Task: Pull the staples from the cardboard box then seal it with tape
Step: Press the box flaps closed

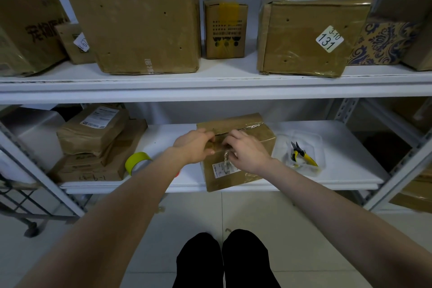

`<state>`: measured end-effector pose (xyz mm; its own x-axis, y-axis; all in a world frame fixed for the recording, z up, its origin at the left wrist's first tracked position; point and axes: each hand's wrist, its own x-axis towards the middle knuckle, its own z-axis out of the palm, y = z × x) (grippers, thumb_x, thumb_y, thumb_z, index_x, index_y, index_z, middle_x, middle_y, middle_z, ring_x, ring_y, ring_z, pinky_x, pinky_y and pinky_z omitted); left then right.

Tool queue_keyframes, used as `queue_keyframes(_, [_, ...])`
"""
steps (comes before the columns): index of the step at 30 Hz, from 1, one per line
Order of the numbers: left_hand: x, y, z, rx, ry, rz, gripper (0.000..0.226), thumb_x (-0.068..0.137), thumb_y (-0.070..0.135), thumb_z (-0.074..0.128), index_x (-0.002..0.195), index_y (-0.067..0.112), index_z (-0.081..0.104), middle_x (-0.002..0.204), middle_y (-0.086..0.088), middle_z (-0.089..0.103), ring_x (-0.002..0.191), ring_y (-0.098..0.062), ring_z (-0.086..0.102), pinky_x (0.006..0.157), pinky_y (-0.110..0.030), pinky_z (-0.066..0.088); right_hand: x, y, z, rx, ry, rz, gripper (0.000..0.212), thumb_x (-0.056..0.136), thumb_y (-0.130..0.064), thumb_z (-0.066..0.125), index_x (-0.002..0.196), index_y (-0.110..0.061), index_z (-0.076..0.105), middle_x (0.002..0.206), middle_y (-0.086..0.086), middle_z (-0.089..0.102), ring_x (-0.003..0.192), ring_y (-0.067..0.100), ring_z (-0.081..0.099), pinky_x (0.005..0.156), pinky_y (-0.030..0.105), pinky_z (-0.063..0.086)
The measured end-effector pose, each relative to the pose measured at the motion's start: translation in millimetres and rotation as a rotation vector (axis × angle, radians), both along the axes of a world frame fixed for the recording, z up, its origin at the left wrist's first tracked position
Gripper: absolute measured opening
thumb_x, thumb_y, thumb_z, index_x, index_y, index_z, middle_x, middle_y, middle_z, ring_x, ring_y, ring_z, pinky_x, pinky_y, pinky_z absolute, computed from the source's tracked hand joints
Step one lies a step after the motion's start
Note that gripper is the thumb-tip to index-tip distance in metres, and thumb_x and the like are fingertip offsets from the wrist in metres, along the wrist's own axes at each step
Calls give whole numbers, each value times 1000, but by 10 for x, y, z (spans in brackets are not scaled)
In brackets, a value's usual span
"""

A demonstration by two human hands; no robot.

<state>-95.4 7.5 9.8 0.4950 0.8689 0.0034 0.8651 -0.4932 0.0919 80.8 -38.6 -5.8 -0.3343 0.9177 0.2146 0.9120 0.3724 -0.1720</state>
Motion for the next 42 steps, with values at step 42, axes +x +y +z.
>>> queue_keyframes(42, [-296, -154, -290, 1, -471, 113, 29, 90, 11, 56, 118, 19, 59, 116, -2, 58, 106, -17, 56, 89, -26, 49, -222, 95, -101, 154, 14, -118, 24, 94, -19, 47, 107, -11, 65, 102, 4, 60, 98, 23, 56, 63, 27, 41])
